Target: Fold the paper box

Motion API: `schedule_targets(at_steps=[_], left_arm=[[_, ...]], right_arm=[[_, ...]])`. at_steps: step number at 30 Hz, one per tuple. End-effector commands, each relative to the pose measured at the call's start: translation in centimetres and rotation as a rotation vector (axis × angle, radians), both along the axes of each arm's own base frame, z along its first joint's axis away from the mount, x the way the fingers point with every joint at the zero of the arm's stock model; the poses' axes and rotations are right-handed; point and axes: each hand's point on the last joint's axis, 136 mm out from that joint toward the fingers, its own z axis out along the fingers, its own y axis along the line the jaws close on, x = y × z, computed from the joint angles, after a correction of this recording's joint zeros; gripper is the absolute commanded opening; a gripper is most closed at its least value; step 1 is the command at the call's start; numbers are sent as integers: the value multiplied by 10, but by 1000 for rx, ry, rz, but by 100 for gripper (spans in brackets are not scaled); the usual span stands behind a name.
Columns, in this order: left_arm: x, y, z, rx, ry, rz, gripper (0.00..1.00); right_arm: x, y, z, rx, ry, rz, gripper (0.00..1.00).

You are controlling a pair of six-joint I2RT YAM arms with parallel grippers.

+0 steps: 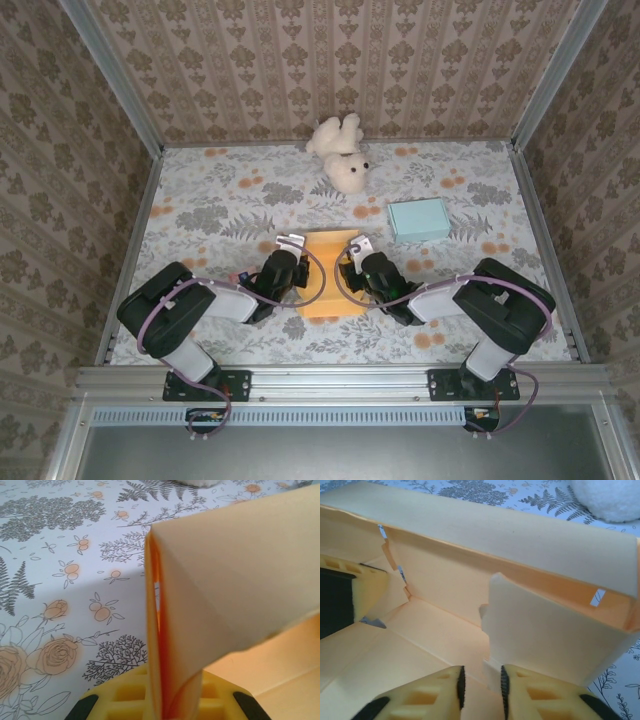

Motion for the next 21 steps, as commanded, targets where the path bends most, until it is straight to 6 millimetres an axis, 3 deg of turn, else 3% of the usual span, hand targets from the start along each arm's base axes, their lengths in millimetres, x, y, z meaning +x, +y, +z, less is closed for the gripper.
schedule_targets(at_steps=[1, 7, 12, 18, 21], left_arm=[[-6, -6, 6, 12, -6, -29, 0], [-5, -6, 6, 6, -3, -27, 0], [-5, -7, 8, 3, -6, -29, 0], [-6, -7, 10, -4, -8, -35, 0], [-7, -6, 10, -6, -10, -34, 0]], right_arm=[[0, -2, 24, 85, -24, -28, 34], [-17, -22, 26, 94, 13, -56, 43], [-34, -36, 44, 113, 13, -50, 48], [-48, -69, 71, 121, -43, -118, 57], [-50, -90, 75, 109, -64, -180, 60]])
